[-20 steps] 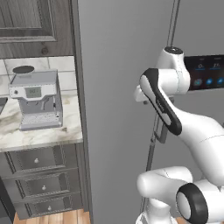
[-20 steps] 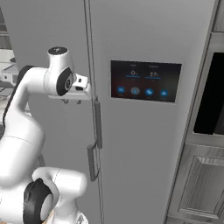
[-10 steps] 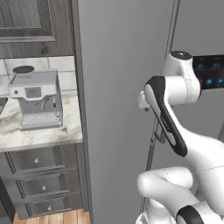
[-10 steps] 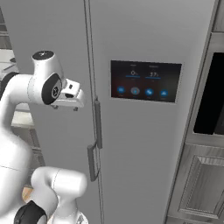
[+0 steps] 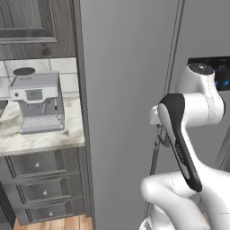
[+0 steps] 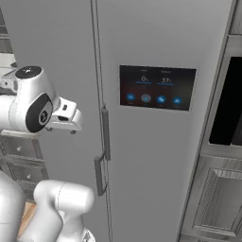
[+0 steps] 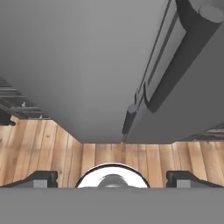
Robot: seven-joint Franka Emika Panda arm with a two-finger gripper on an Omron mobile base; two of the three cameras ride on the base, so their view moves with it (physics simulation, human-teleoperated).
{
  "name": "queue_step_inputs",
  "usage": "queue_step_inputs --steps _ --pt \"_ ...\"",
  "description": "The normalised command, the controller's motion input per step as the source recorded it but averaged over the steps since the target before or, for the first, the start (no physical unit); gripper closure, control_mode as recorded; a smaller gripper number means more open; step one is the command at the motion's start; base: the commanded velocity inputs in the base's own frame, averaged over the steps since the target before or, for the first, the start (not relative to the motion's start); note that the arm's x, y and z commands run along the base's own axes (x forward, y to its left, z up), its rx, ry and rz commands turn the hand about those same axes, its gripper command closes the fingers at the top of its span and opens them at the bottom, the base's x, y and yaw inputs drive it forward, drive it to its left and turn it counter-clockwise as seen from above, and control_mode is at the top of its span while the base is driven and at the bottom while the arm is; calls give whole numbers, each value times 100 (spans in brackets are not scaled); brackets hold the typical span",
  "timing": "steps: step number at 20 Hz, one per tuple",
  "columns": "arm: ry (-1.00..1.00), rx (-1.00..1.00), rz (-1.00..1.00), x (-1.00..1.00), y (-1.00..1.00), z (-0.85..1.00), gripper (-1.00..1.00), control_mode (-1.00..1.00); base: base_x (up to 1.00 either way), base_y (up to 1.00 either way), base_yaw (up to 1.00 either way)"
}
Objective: Open the freezer door, pick up the ice cube tray from the freezer, and place it on the dining counter.
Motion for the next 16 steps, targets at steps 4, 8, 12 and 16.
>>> queue_step_inputs --steps 4,8,12,16 --pt "0 0 0 -48 0 0 -100 -100 0 0 0" --pt "0 0 0 -38 0 0 -100 -100 0 0 0" --pt "0 0 0 -24 -4 0 -100 -100 0 0 0" --pt "0 0 0 -5 0 0 -100 -100 0 0 0"
